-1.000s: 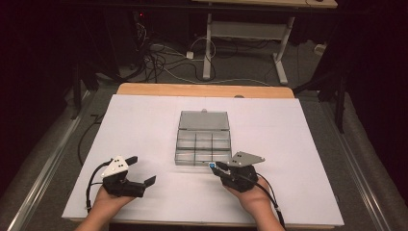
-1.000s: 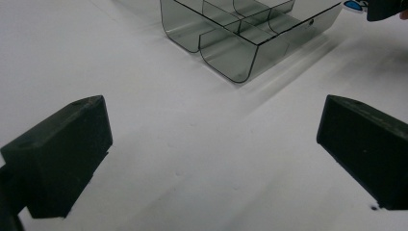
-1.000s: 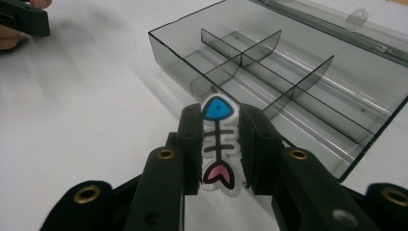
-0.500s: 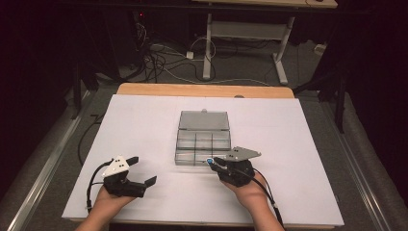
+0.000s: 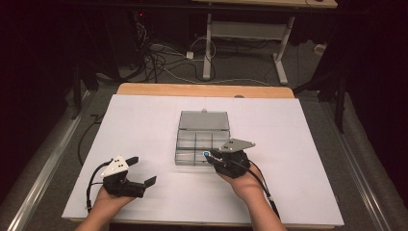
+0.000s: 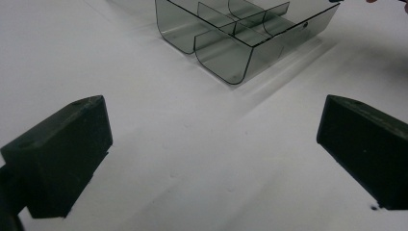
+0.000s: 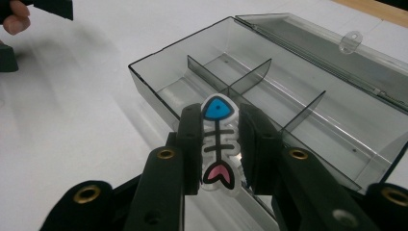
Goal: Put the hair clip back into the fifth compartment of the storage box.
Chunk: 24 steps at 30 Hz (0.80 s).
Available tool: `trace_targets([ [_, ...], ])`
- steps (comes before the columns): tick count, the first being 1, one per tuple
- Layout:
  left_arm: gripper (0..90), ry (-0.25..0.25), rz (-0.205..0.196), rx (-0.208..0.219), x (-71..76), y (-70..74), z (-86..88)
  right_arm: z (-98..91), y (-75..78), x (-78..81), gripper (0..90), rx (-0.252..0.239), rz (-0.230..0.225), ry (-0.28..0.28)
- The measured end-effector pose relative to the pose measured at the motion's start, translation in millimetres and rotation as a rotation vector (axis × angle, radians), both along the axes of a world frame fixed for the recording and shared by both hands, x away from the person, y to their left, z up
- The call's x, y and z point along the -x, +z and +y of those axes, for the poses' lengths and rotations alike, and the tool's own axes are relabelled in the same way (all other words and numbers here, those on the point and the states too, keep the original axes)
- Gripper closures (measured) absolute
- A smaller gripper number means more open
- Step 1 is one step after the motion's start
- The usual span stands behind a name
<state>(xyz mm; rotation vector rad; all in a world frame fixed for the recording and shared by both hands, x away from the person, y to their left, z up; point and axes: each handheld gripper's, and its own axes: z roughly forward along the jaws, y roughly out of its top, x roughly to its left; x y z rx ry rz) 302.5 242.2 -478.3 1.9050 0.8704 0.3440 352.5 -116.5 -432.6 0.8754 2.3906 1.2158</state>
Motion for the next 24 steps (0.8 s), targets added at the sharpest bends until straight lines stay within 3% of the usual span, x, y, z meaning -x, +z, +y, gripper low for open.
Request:
trace_targets([
  [24, 0.0, -0.011, 0.001, 0.007, -0.8, -0.2, 0.4, 21.6, 6.6, -23.5, 73.3, 0.025, 0.009, -0.003],
])
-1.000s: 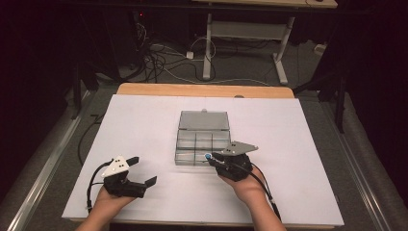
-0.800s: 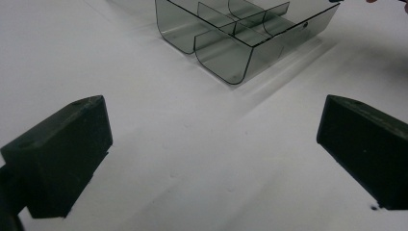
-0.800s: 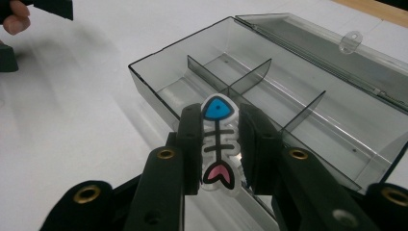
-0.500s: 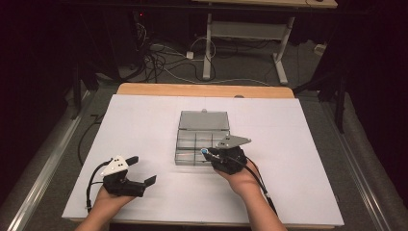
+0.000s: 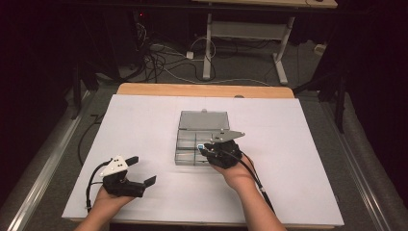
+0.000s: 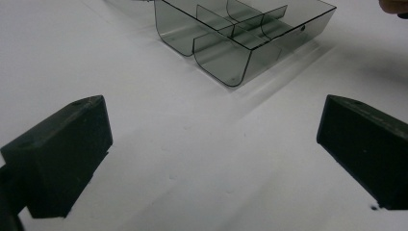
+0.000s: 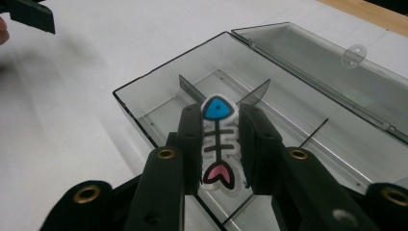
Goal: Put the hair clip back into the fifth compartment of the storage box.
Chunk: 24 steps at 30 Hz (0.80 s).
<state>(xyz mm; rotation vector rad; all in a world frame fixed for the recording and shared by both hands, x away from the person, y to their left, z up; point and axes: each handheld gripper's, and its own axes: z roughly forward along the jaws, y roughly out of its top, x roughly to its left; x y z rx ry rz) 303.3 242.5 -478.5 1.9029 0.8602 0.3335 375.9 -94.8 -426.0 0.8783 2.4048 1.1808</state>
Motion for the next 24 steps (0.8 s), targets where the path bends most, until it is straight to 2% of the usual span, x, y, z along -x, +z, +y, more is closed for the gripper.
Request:
trace_targets([
  [10, 0.0, 0.005, -0.001, 0.005, 0.8, 1.1, 0.0, 10.7, 1.0, -5.3, 73.3, 0.020, 0.008, 0.004],
  [18, 0.0, 0.009, 0.000, 0.006, 0.1, 1.0, 1.8, 11.9, -12.3, -8.3, 73.2, 0.058, 0.066, -0.003],
  [24, 0.0, 0.008, 0.001, 0.004, -0.1, 1.0, 1.9, 11.5, -13.9, -10.1, 73.2, 0.075, 0.078, -0.013],
])
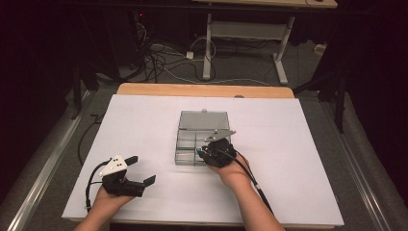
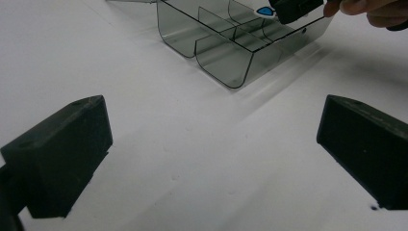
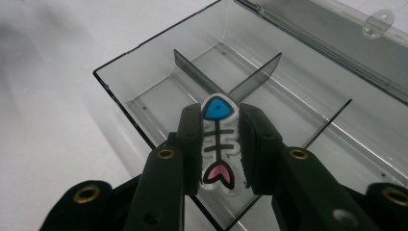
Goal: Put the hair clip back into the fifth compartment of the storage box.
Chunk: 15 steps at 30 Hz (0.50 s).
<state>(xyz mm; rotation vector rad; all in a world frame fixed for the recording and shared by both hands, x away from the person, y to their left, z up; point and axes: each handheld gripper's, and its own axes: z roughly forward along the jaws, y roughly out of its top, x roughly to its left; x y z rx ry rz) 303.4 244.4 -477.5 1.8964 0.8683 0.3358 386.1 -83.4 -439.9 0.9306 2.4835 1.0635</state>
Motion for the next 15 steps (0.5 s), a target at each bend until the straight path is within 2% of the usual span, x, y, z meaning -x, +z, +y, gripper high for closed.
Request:
trace_targets([
  [12, 0.0, 0.001, -0.002, 0.011, 0.3, 1.4, 1.4, 0.7, -1.6, -0.6, 72.5, -0.001, 0.011, -0.006],
  [15, 0.0, 0.000, -0.001, 0.011, 0.2, 1.4, 1.5, 0.3, -0.9, 0.0, 67.6, -0.008, 0.020, -0.015],
])
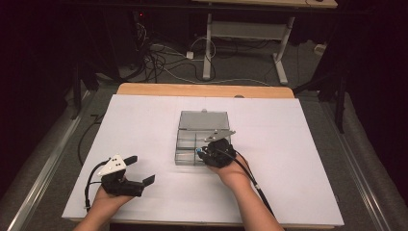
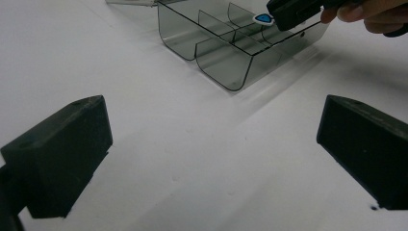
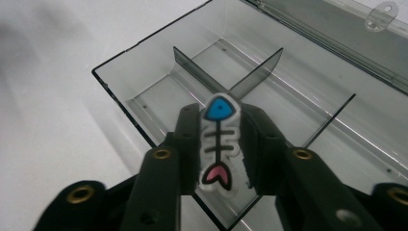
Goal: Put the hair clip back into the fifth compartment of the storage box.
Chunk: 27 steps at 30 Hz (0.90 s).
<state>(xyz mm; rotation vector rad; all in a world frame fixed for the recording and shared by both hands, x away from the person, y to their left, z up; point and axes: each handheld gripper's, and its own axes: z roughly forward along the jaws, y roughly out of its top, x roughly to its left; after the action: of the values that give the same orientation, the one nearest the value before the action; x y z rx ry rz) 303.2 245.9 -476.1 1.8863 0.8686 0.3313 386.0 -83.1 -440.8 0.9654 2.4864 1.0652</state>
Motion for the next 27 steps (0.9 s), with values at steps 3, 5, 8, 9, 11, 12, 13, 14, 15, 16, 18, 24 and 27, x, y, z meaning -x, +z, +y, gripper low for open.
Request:
trace_targets([
  [3, 0.0, 0.000, 0.000, -0.001, 0.2, -0.3, -0.4, -2.3, 2.2, 0.3, 63.5, -0.031, 0.005, -0.005],
  [5, 0.0, 0.000, -0.003, 0.002, 0.5, 0.1, -0.1, -4.0, 3.9, 1.0, 63.0, -0.040, 0.007, -0.008],
  [8, 0.0, -0.001, -0.002, 0.004, 0.2, 0.2, 0.2, -8.0, 7.5, 4.1, 61.6, -0.059, -0.001, -0.006],
  [9, 0.0, 0.000, 0.000, 0.003, 0.1, -0.1, 0.2, -9.9, 8.7, 5.5, 61.1, -0.071, 0.001, -0.010],
  [11, 0.0, -0.001, 0.001, 0.003, 0.3, -0.3, 0.0, -15.4, 10.3, 8.0, 60.0, -0.091, -0.003, -0.009],
  [12, 0.0, -0.001, -0.001, 0.003, 0.7, 0.0, 0.1, -18.0, 10.9, 9.9, 59.4, -0.093, -0.003, -0.012],
  [13, 0.0, 0.000, -0.003, 0.005, 1.3, 0.3, 0.1, -20.9, 11.2, 11.4, 58.5, -0.094, -0.007, -0.010],
  [14, 0.0, 0.000, -0.005, 0.007, 1.6, 0.5, 0.2, -23.8, 11.4, 13.7, 57.9, -0.097, -0.011, -0.011],
  [15, 0.0, 0.001, -0.005, 0.007, 1.7, 0.6, 0.3, -27.2, 11.4, 16.1, 57.4, -0.101, -0.017, -0.012],
  [16, 0.0, 0.002, -0.005, 0.007, 1.6, 0.7, 0.5, -30.6, 11.2, 18.5, 56.6, -0.106, -0.022, -0.014],
  [18, 0.0, 0.005, -0.001, 0.008, 1.2, 0.4, 0.7, -37.4, 10.3, 23.6, 54.1, -0.115, -0.025, -0.018],
  [24, 0.0, 0.002, 0.001, 0.005, 1.1, -1.2, -0.9, -62.5, 7.5, 36.2, 49.3, -0.125, -0.043, -0.031],
  [27, 0.0, 0.000, 0.000, 0.003, 1.4, -1.1, -2.1, -75.2, 6.8, 42.2, 46.2, -0.126, -0.058, -0.048],
])
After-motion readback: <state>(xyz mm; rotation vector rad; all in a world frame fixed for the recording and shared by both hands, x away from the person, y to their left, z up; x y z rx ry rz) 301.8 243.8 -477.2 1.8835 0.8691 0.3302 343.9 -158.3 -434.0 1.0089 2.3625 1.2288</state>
